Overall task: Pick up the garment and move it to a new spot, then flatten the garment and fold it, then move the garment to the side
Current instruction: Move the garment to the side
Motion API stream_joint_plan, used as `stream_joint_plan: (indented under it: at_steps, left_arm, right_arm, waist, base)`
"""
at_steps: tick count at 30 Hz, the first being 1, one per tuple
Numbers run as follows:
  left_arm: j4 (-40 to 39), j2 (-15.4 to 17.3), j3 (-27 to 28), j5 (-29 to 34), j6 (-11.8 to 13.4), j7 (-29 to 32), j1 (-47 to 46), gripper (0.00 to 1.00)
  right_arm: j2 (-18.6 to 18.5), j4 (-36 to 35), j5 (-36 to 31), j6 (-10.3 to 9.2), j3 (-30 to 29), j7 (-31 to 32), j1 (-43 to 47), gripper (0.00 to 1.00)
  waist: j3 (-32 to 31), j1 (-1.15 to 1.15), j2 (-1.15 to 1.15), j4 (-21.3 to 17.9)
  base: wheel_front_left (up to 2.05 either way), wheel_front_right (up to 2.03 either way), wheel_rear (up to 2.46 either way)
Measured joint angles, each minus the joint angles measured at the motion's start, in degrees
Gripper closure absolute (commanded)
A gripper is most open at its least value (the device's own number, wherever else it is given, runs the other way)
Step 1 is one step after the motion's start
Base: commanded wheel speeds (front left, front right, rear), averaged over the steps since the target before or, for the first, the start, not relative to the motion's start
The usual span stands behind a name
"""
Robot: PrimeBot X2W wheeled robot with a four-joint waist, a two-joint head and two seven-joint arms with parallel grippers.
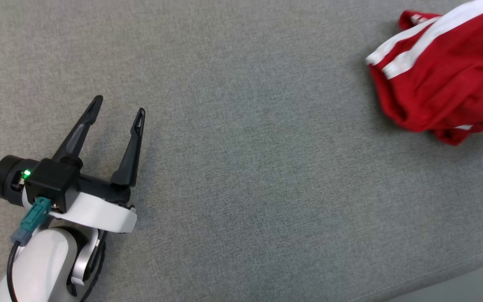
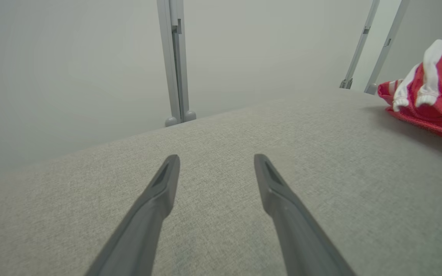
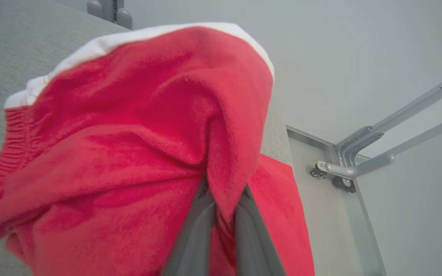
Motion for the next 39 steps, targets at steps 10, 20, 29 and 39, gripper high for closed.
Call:
stream_joint_plan:
  at_steps: [10,20,29,39]
  left_arm:
    - [-0.2,0.7,-0.3,0.4,-0.3,0.3,-2.2,0.00]
    - [0.8,0.9,-0.4,-0.1,0.0,0.3,-1.8,0.00]
    - [2.0,-0.1,-0.4,-1.8,1.2,-0.7,2.5,0.00]
    - [3.5,-1.9,-0.4,-3.7,2.5,-2.5,5.7,0.00]
  right_arm:
    - [1.1,7.1,-0.3,0.00,-3.9,-1.4,-2.2,0.00]
    - [7.1,11.1,-1.2,0.00,-10.1,-7.2,0.0,0.00]
    - [13.1,0.2,-4.1,0.00,-20.1,-8.7,10.6,0.00]
    - [22.0,-13.4,-9.7,0.00,-27.3,-8.7,22.3,0.00]
  waist:
    - [3.7,0.00,0.00,0.3]
    - [1.7,0.00,0.00,-0.9]
    - [-5.1,0.01,0.00,-1.9]
    - [-11.2,0.00,0.00,1.0]
  base:
    - [0.00,0.00,0.00]
    - [0.00,0.00,0.00]
    - [0.00,0.00,0.00]
    - [0.00,0.00,0.00]
